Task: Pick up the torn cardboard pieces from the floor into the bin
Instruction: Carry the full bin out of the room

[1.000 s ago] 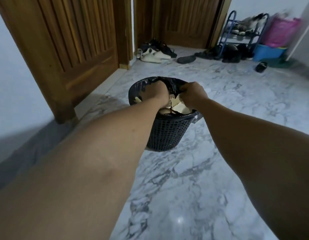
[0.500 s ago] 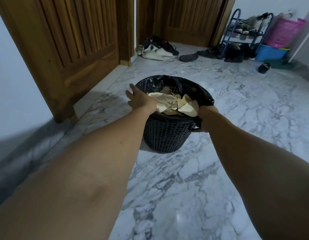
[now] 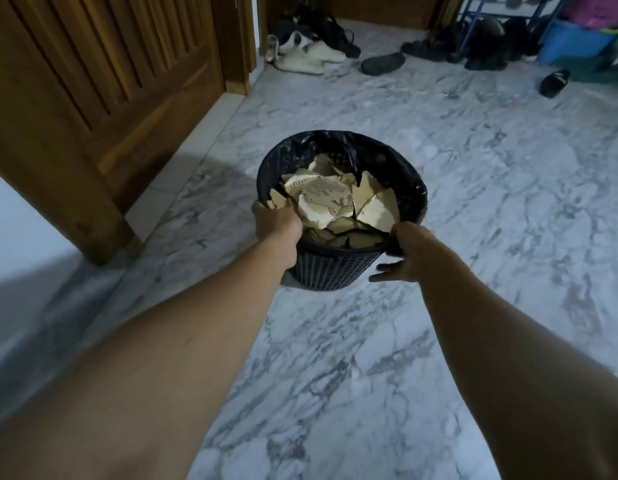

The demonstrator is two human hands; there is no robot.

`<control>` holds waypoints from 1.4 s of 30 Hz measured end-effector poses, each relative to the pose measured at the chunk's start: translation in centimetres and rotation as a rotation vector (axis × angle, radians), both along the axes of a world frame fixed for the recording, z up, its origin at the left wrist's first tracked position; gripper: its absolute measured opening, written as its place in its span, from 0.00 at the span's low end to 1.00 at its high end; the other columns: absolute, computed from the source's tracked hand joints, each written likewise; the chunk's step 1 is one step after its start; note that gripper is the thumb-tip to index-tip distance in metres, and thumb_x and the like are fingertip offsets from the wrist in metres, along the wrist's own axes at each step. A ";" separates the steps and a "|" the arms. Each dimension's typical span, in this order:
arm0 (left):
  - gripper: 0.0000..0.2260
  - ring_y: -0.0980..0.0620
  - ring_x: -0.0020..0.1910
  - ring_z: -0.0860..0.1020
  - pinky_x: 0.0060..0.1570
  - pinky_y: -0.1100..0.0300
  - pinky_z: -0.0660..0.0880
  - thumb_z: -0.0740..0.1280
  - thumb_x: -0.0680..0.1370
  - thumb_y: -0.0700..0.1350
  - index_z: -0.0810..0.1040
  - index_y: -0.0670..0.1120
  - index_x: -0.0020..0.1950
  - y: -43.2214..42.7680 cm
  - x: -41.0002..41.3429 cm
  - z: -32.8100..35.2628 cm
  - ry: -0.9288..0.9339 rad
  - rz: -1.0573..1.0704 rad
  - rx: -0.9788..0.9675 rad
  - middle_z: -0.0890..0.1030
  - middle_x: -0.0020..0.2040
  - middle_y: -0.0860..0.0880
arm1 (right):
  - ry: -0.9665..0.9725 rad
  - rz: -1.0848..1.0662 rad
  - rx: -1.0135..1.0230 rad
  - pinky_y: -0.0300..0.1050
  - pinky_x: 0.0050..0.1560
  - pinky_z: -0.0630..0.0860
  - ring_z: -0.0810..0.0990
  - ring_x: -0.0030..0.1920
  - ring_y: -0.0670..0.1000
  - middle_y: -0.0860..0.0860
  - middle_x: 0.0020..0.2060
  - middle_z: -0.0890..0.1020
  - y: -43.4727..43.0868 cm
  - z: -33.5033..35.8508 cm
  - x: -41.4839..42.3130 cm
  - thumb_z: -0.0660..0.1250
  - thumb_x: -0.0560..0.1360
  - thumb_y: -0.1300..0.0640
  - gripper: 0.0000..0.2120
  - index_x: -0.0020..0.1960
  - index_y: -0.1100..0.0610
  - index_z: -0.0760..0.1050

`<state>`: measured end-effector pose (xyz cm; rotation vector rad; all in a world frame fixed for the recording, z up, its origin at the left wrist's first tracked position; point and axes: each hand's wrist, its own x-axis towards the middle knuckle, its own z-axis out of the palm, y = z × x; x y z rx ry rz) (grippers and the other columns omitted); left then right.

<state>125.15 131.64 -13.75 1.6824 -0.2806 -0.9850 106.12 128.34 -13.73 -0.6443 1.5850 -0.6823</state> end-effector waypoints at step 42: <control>0.14 0.40 0.46 0.78 0.47 0.44 0.80 0.59 0.75 0.35 0.75 0.50 0.56 -2.6 -33.5 63.5 0.089 -0.689 0.261 0.79 0.52 0.41 | -0.294 -0.835 -0.005 0.59 0.39 0.82 0.82 0.45 0.63 0.66 0.51 0.82 11.5 61.9 -31.6 0.57 0.71 0.71 0.20 0.61 0.64 0.74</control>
